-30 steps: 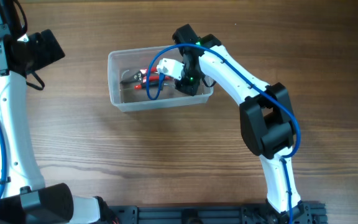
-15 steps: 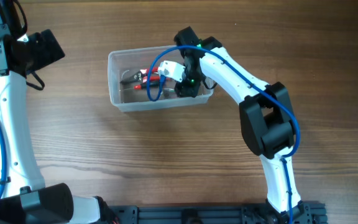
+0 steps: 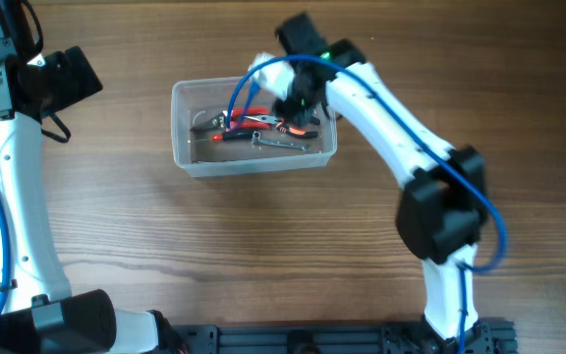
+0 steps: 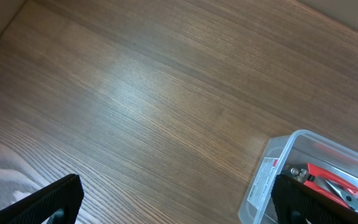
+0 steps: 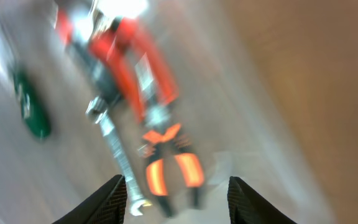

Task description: Pack container

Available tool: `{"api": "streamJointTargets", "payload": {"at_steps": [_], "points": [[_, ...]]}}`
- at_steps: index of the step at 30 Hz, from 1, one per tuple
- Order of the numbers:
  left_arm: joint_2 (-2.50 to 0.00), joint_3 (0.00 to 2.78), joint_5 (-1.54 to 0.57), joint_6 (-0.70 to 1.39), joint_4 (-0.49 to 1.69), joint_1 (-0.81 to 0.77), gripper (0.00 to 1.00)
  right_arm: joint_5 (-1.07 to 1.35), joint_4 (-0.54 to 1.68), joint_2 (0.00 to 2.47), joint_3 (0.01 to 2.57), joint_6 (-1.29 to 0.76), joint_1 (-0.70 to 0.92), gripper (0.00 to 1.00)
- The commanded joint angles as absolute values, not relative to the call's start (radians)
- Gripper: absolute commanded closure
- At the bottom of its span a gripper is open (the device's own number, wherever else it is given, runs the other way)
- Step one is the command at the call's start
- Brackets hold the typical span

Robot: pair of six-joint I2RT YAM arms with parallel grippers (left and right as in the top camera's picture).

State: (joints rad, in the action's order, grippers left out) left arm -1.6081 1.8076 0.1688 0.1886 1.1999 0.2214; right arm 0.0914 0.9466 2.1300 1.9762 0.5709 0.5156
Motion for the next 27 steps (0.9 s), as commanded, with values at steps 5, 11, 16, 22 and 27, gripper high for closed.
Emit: {"api": "streamJointTargets", "payload": {"at_steps": [5, 11, 16, 22, 27], "points": [[-1.612, 1.808, 0.181, 0.188, 1.197, 0.226, 0.00, -0.224, 0.894, 1.856, 2.045, 0.208, 0.509, 0.41], [-1.612, 1.808, 0.181, 0.188, 1.197, 0.226, 0.00, -0.204, 1.063, 1.755, 2.045, -0.219, 0.407, 0.34], [-1.612, 1.808, 0.181, 0.188, 1.197, 0.226, 0.00, -0.114, 1.251, 1.745, 2.041, -0.337, 0.293, 0.33], [-1.612, 1.808, 0.181, 0.188, 1.197, 0.226, 0.00, -0.107, 1.322, 1.745, 2.033, -0.369, 0.205, 0.26], [-1.612, 1.808, 0.181, 0.188, 1.197, 0.226, 0.00, -0.107, 1.333, 1.745, 2.033, -0.367, 0.191, 0.00]]}}
